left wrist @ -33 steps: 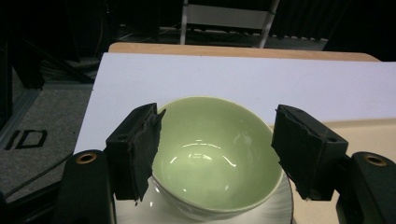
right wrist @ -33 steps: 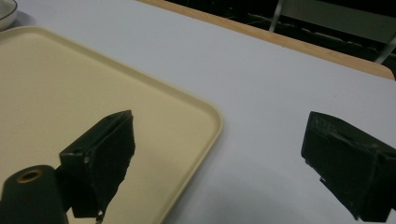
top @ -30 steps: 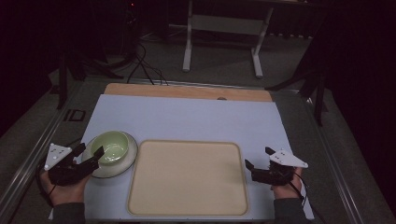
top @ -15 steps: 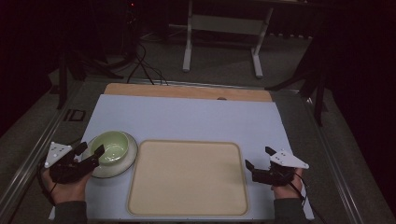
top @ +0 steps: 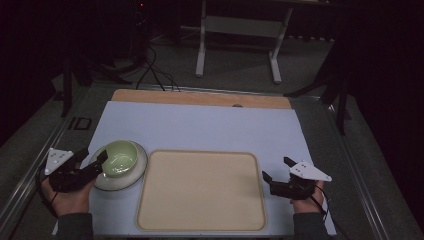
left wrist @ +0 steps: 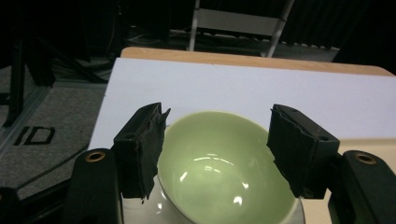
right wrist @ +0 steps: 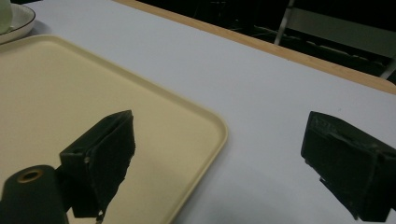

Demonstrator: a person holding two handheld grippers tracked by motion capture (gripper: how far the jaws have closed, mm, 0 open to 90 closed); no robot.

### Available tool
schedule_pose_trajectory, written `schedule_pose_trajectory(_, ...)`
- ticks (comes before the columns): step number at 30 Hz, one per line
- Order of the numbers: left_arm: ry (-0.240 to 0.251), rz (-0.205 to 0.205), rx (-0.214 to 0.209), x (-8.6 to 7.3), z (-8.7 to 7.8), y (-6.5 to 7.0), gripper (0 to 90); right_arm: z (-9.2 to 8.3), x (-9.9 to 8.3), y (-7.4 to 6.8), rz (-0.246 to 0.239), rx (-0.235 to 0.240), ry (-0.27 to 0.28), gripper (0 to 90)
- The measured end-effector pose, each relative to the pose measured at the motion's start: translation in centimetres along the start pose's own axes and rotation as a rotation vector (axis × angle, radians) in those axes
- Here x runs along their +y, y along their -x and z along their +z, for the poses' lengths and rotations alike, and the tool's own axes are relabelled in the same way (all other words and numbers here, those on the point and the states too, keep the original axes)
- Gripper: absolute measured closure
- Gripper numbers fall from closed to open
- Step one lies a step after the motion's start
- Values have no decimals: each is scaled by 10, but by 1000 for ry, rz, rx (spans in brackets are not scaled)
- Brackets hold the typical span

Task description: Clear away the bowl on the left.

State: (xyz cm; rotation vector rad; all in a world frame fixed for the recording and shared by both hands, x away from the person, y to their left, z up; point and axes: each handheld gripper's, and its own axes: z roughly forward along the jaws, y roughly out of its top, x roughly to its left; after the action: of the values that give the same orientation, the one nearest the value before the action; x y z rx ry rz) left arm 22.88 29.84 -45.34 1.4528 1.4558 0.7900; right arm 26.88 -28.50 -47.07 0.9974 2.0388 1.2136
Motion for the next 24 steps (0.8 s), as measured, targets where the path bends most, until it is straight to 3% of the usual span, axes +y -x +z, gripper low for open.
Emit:
schedule_pose_trajectory(13, -32, -23, 46, 1, 15, -12, 372, 0, 0, 0, -4, 0, 4, 95)
schedule_pose_trajectory(15, -47, -25, 76, -2, 20, -15, 373, 0, 0, 0, -3, 0, 6, 95)
schedule_pose_trajectory(24, -83, -31, 99, -8, 30, -19, 372, -1, 1, 1, 1, -1, 10, 95)
